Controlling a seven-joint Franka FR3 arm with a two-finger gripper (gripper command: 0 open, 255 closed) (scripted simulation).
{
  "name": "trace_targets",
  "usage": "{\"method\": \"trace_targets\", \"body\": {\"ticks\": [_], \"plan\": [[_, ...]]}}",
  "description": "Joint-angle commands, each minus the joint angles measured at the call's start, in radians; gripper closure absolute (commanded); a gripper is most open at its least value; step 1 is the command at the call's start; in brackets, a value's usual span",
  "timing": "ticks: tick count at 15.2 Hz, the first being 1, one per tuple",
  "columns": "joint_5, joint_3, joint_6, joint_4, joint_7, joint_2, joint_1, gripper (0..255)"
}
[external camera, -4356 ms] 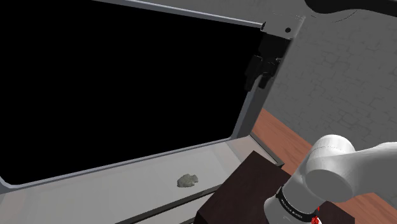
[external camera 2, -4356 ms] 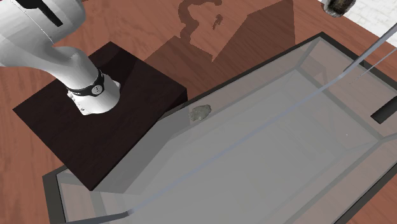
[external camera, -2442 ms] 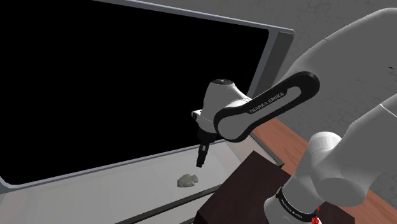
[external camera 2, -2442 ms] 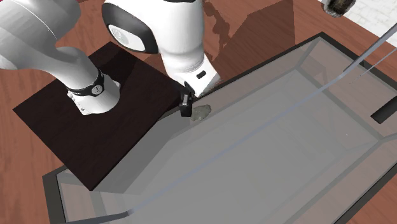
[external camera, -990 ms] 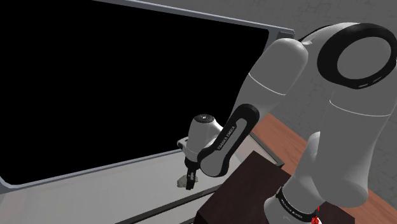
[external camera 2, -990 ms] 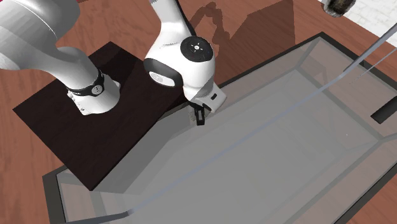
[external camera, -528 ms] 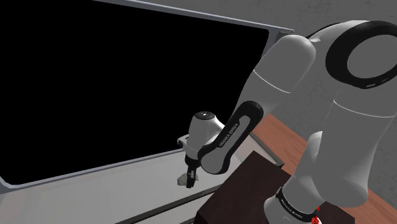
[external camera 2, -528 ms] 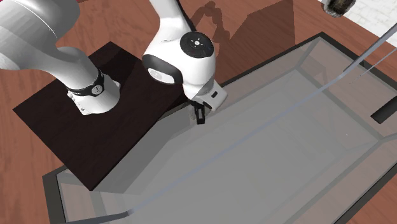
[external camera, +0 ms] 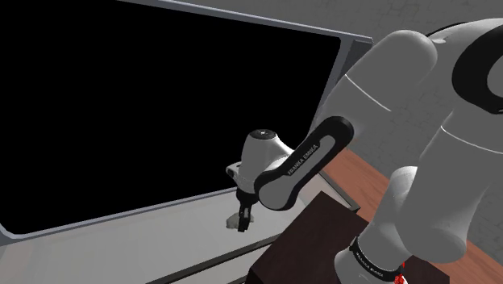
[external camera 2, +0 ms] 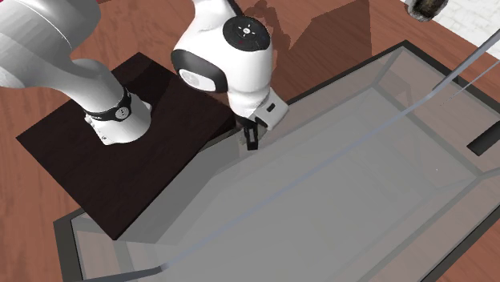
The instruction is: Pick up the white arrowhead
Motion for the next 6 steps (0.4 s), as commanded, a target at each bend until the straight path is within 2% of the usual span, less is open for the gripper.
{"method": "trace_targets", "body": {"ticks": [1, 4, 6], "plan": [[0.0, 0.0, -0.036, 0.002, 0.002, -0.034, -0.001, 255], [0.0, -0.001, -0.086, 0.002, 0.005, -0.083, -0.001, 255], [0.0, -0.001, -0.089, 0.003, 0.005, -0.086, -0.001, 255]]}}
